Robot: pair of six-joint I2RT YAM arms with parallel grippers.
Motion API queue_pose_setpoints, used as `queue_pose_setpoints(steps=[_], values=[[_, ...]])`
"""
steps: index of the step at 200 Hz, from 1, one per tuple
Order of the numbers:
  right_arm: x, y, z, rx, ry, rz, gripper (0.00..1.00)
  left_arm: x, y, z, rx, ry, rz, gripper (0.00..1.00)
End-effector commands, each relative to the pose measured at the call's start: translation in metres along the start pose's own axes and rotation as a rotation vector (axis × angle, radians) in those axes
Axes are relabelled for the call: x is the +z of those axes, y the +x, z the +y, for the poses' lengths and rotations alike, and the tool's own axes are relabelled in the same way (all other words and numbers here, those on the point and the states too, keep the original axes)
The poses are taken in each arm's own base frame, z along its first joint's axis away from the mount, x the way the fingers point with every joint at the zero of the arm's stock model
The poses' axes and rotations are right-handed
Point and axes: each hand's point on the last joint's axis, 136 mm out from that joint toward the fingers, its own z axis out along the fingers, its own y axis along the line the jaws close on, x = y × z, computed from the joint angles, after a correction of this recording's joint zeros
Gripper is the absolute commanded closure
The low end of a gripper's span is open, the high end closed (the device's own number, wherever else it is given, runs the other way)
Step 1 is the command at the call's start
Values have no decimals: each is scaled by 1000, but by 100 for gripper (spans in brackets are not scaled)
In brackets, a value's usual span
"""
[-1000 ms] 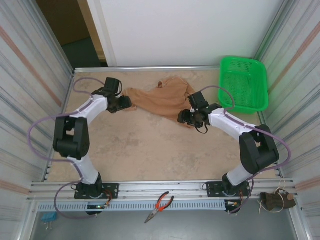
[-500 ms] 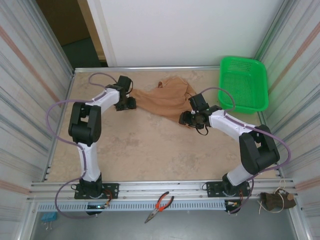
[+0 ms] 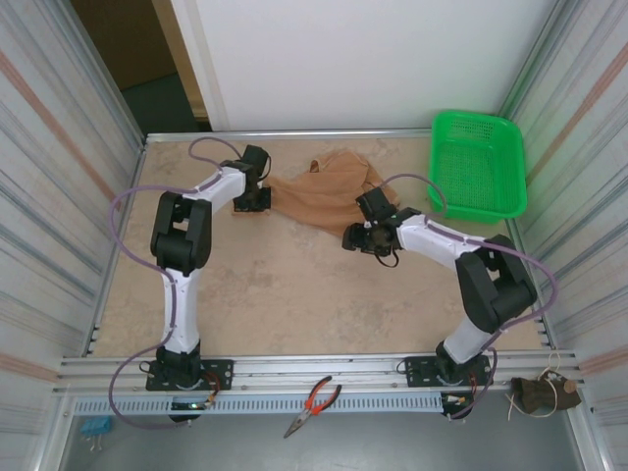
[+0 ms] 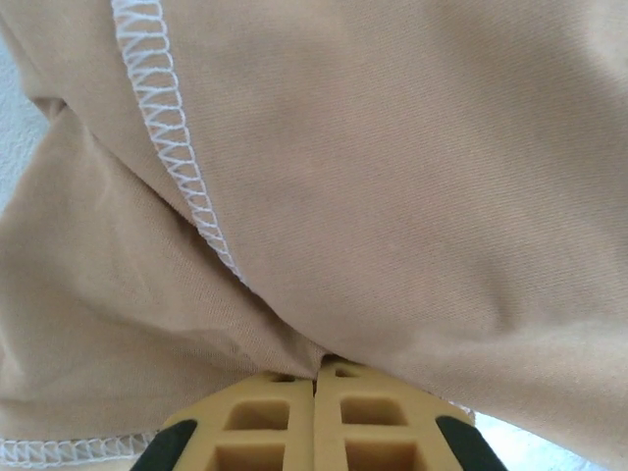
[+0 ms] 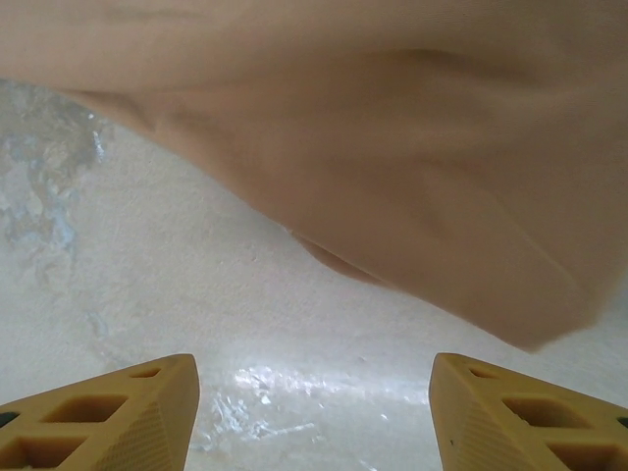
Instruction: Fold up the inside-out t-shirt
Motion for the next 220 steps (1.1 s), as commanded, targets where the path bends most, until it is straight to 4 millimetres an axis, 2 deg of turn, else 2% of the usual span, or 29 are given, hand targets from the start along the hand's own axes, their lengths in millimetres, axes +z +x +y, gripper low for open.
queue_pose_setpoints(steps=[1,27,39,44,69,89,103,111,127,149,185,220], values=[[9,-12,8,-59,47,-12,40,-13,8,7,11,-17,19,100],[27,-16,9,-102,108,15,42,-28,7,4,4,9,-2,100],[34,-17,5,-118,150,28,42,-26,10,4,3,15,7,100],[38,-16,3,-122,162,36,42,-39,5,3,-1,26,-22,100],[52,-10,-10,-140,235,69,50,-52,2,1,-7,47,-40,100],[55,-5,-24,-160,297,79,69,-65,-3,0,-13,69,-59,100],[51,-5,-34,-174,342,71,99,-77,-7,2,-23,87,-77,100],[42,-9,-38,-174,357,57,100,-86,-10,4,-32,100,-89,100],[10,-26,-34,-173,326,-15,100,-109,-19,11,-59,128,-134,100],[-58,-59,-24,-162,263,-151,100,-152,-32,20,-106,204,-214,100],[-184,-104,-11,-146,142,-401,100,-241,-49,31,-163,346,-386,100],[-289,-128,-8,-99,14,-619,100,-339,-58,36,-202,470,-588,100]])
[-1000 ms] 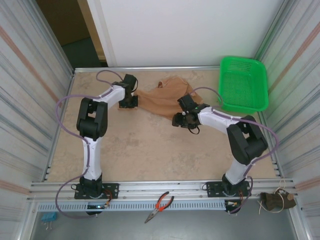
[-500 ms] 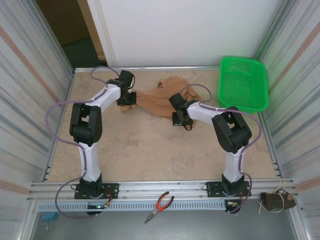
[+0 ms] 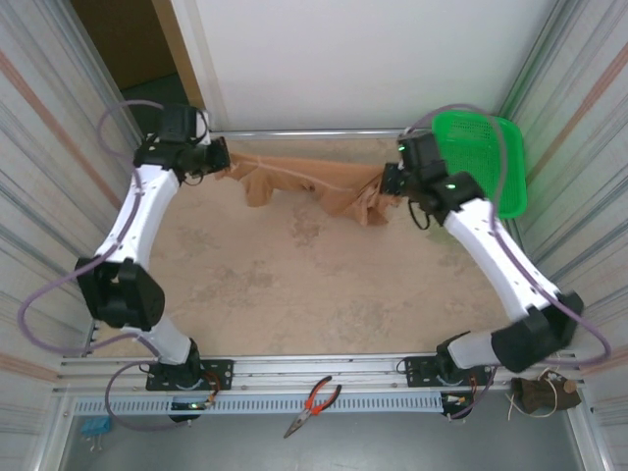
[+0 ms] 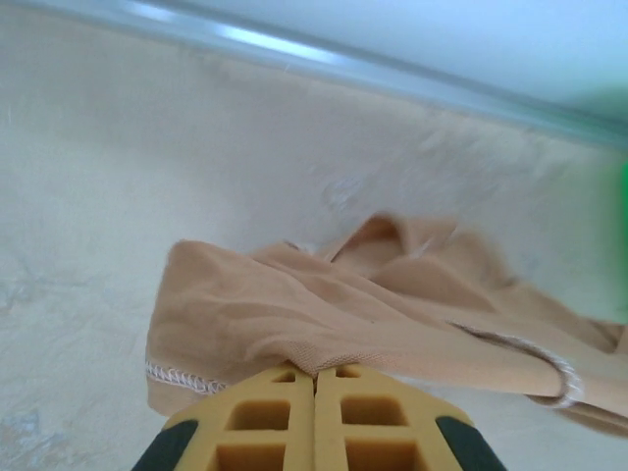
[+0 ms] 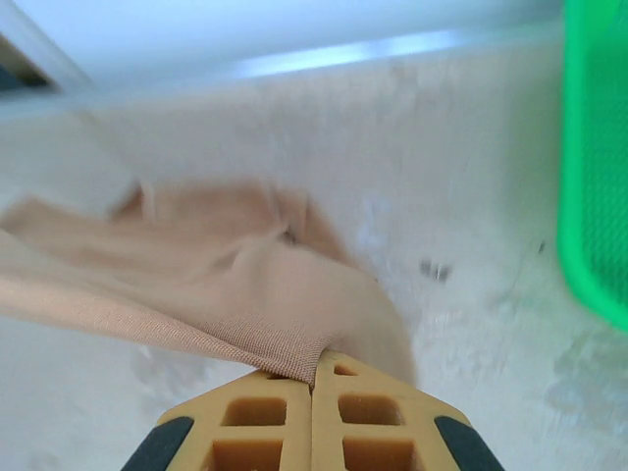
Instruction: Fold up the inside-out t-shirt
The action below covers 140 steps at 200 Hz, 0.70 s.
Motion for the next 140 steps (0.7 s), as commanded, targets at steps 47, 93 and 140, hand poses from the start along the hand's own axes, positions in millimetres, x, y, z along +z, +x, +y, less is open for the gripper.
queue_pose_setpoints(steps=[47,93,140], values=[[-122,-75,-9,55,-132,-270,100,-169,-80,-72,-26,255,-408,100],[-98,-60,6,98,-229,-168,100,-167,-66,-73,-84,292,-373,100],[-111,-40,17,148,-331,-121,100,-171,-2,-70,-155,349,-267,100]])
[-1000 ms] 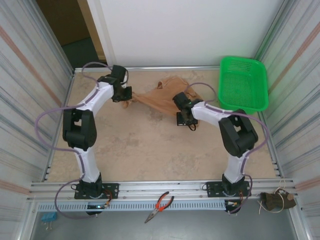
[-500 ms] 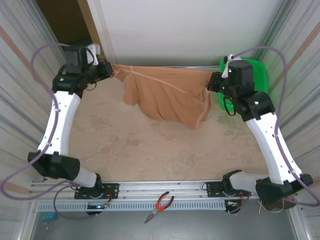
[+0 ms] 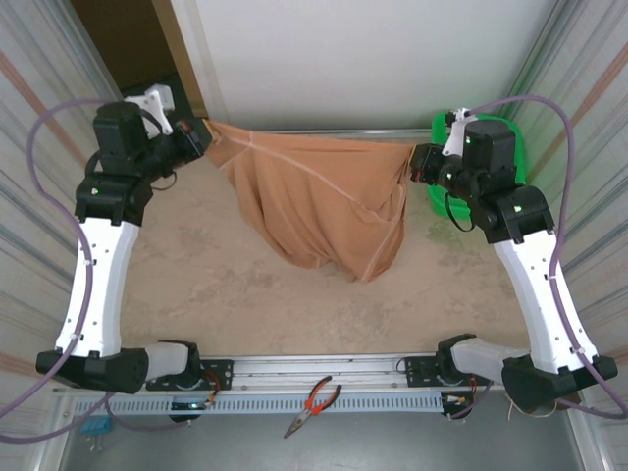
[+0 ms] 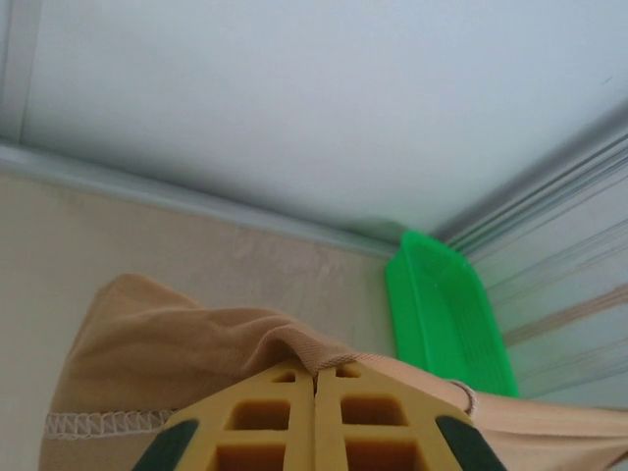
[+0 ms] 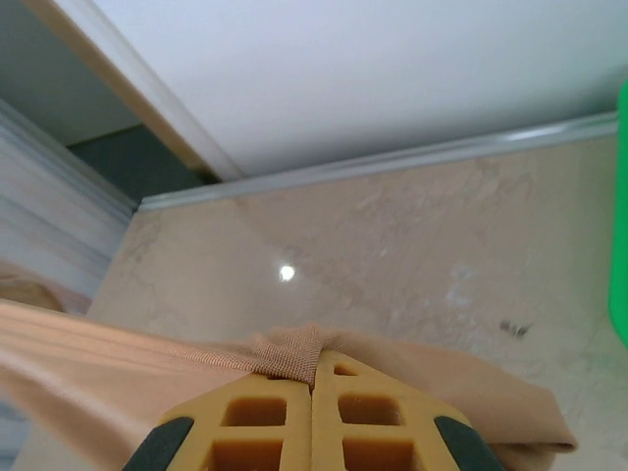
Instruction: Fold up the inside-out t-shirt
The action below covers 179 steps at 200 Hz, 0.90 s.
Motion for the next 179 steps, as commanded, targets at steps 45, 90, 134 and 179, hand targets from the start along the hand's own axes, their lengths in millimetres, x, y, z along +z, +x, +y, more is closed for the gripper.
queue_pose_setpoints(steps=[45,90,134,179], values=[[-17,1,20,95,-129,-1,100,-58,39,-15,-164,65,-16,100],[131,27,-38,162,28,193,100,33,89,57,-244,-83,159,99],[263,80,-94,270,107,439,54,120,148,153,-290,-277,356,100],[246,133,-113,228,180,476,50,136,158,204,-282,-360,399,100]])
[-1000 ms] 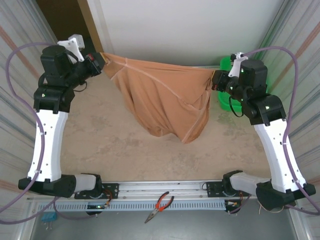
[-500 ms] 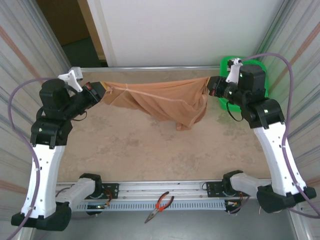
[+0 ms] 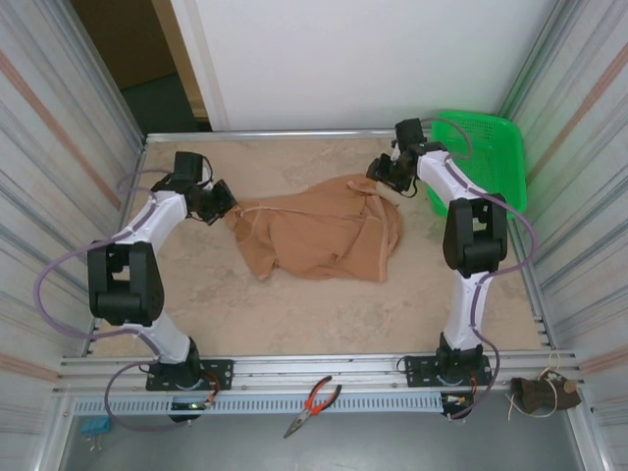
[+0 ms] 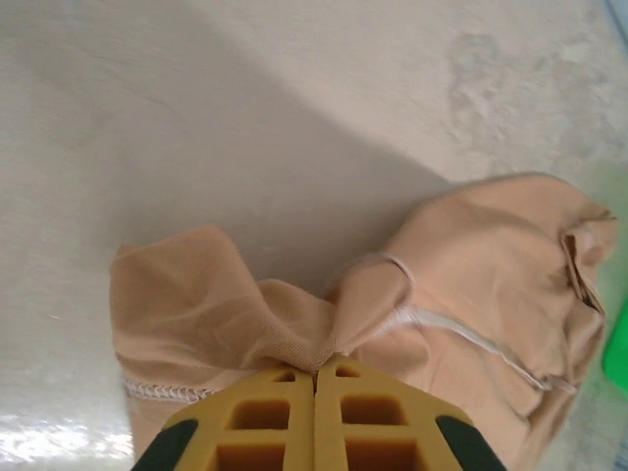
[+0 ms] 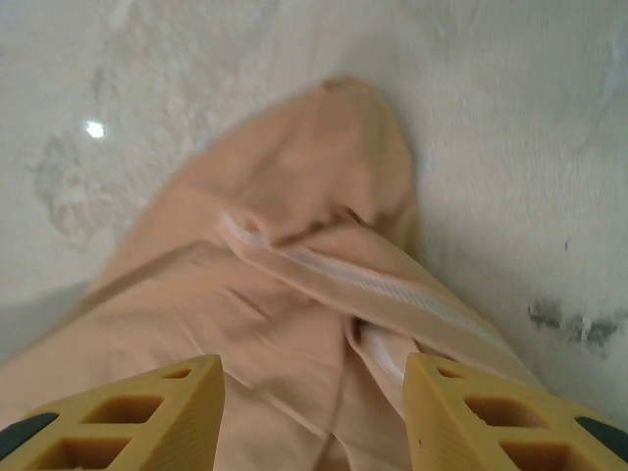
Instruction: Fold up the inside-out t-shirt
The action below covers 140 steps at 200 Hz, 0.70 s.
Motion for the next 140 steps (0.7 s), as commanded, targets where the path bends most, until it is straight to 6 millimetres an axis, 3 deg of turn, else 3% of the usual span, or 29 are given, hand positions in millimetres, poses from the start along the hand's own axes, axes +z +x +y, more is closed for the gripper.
queue_pose_setpoints(steps=[1,21,51,115,132,140], values=[[-37,5,12,-41,-31,-79,50,-14,-22,-8,84,23,-81,100],[-17,27,-7,-29,-7,-35,50,-12,-24,-6,102,15,-77,100],[12,41,-23,-41,51,19,46,-8,-23,-5,102,16,-66,100],[50,43,-34,-49,85,81,48,-9,-25,-7,110,20,-71,100],[58,43,-32,-46,71,99,54,-9,-26,-7,108,18,-69,100],[59,43,-31,-43,65,104,66,-10,-26,-8,110,19,-70,100]])
